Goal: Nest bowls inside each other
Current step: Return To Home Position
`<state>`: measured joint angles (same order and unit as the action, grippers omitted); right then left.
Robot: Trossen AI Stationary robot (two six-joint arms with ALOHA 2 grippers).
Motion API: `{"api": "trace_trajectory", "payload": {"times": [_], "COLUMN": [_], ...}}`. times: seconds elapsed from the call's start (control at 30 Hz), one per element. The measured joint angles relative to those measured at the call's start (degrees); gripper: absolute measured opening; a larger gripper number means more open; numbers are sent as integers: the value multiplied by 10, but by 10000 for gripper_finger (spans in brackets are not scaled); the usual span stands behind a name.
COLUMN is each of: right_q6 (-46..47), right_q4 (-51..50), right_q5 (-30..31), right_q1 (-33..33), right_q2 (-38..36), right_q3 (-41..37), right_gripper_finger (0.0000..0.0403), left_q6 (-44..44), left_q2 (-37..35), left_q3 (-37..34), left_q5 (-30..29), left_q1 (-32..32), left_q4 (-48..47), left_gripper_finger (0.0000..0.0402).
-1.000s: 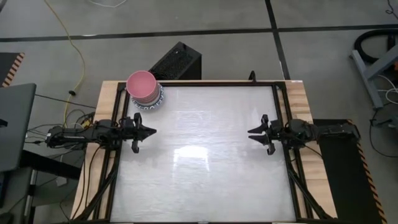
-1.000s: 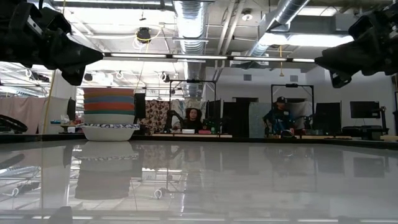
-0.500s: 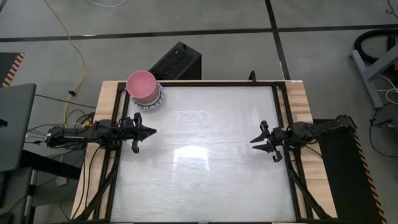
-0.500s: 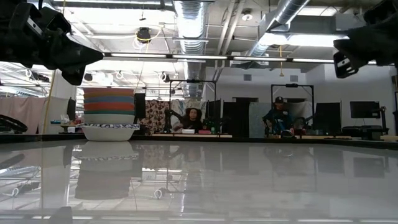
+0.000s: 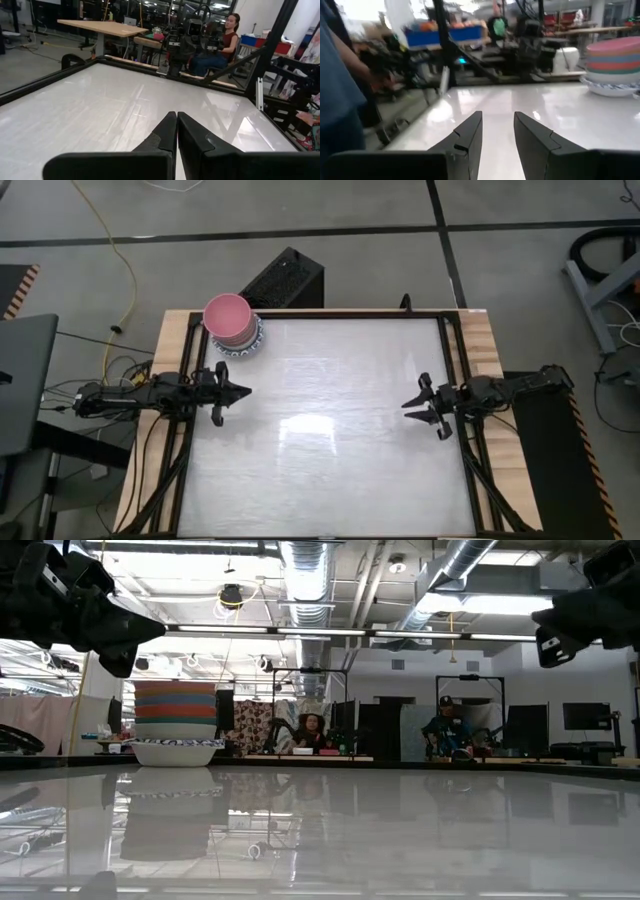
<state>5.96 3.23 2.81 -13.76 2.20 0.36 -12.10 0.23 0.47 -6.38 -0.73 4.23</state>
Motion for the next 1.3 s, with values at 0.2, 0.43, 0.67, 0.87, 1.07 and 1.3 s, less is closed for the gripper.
{"api": "trace_trajectory", "payload": {"times": [0.2,0.43,0.67,0.87,1.07,1.3], "right_q6": [14,8,-41,-43,-40,-49], "right_q4": [48,19,-3,-10,-11,-11], "right_q5": [-140,-174,-116,-100,-100,-100], "right_q1": [0,8,36,68,93,102], "right_q2": [0,0,0,0,0,0], "right_q3": [0,0,0,0,0,0], "right_gripper_finger": [133,133,133,133,133,133], "left_q6": [5,5,5,-3,-7,-9], "left_q2": [0,0,0,0,0,0], "left_q3": [0,0,0,0,0,0], "left_q5": [0,0,0,0,-4,-4], "left_q1": [0,0,0,0,0,0], "left_q4": [0,13,18,19,18,13], "left_gripper_finger": [2,2,2,2,2,2]}}
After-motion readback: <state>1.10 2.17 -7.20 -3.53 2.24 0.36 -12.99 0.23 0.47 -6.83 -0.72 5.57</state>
